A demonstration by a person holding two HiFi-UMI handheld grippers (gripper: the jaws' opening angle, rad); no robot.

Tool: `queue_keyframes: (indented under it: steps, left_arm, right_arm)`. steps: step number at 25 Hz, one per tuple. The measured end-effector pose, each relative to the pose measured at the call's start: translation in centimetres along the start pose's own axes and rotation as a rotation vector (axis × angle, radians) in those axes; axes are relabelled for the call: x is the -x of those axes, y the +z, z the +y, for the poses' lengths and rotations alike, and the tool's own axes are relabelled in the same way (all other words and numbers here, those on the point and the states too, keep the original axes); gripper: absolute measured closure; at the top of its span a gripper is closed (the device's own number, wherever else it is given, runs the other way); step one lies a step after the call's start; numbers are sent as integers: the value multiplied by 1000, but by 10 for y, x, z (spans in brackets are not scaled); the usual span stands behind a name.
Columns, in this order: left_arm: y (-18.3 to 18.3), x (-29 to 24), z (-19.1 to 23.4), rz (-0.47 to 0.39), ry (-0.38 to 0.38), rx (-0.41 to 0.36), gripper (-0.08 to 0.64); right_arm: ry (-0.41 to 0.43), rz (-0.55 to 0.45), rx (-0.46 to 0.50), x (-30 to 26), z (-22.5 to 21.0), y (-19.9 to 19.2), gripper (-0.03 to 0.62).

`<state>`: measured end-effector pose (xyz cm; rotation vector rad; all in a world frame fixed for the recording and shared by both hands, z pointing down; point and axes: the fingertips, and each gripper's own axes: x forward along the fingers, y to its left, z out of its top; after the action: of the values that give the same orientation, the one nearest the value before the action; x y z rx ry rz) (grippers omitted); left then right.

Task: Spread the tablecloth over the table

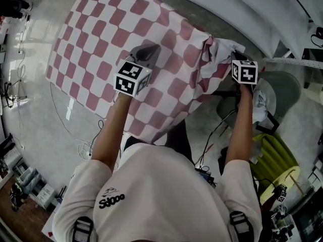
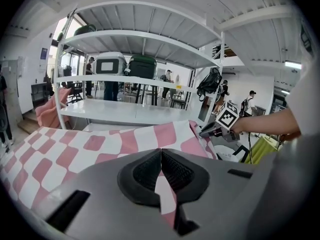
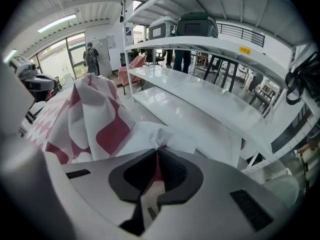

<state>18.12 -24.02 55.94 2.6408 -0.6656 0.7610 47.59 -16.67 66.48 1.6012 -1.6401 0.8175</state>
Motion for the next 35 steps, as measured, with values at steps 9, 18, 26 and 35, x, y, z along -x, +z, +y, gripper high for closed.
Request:
queue_keyframes:
  steps: [9,18,26,35]
  left_arm:
    - [-12,-42,6,27,28,38,531]
    - [-28,-67,12,60,52,69,531]
    - [-36,-73,13,91,69,58,531]
    - [-39,-72,2,95,58,42,531]
  right_arm:
    - [1,48,-30,-54,-31,-26,554]
    - [-8,168,-46,-113,-53,-82,555]
    - [-65,331,-99,-155,-65,-164,545]
    - [-49,209,-103,-123,-65,-150,399]
